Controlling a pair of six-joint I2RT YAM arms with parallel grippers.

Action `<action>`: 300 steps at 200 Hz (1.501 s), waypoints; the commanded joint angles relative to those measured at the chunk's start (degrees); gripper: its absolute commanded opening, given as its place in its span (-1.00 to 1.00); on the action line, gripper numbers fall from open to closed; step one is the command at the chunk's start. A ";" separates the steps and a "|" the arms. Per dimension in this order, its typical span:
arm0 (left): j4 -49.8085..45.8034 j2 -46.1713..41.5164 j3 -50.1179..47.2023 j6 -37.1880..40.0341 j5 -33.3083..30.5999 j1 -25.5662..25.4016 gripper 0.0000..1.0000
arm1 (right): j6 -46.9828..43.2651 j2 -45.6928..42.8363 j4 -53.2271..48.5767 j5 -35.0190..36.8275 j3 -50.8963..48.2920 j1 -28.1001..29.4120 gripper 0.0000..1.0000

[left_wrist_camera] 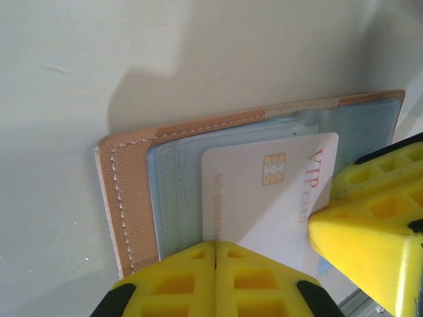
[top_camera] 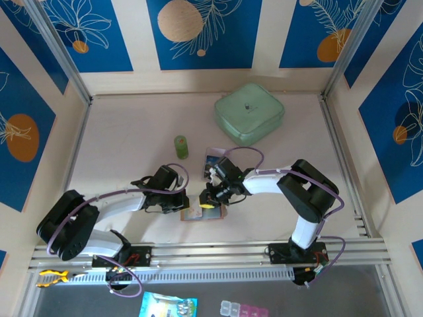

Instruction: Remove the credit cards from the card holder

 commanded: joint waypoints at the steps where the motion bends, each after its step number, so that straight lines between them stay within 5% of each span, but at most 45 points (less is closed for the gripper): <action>1: -2.50 0.09 -0.02 0.73 -0.88 -0.35 -0.92 | 0.52 -0.53 1.44 -2.39 -0.45 -0.03 -0.70; 77: -2.68 0.17 -0.58 0.89 -1.26 -0.32 -0.92 | -0.29 -2.06 -1.21 -0.34 -0.71 -0.32 -0.84; 300: -1.04 0.37 -2.04 -0.07 -0.81 -0.36 -0.91 | -10.19 -7.36 -26.20 8.26 6.73 -2.43 -0.83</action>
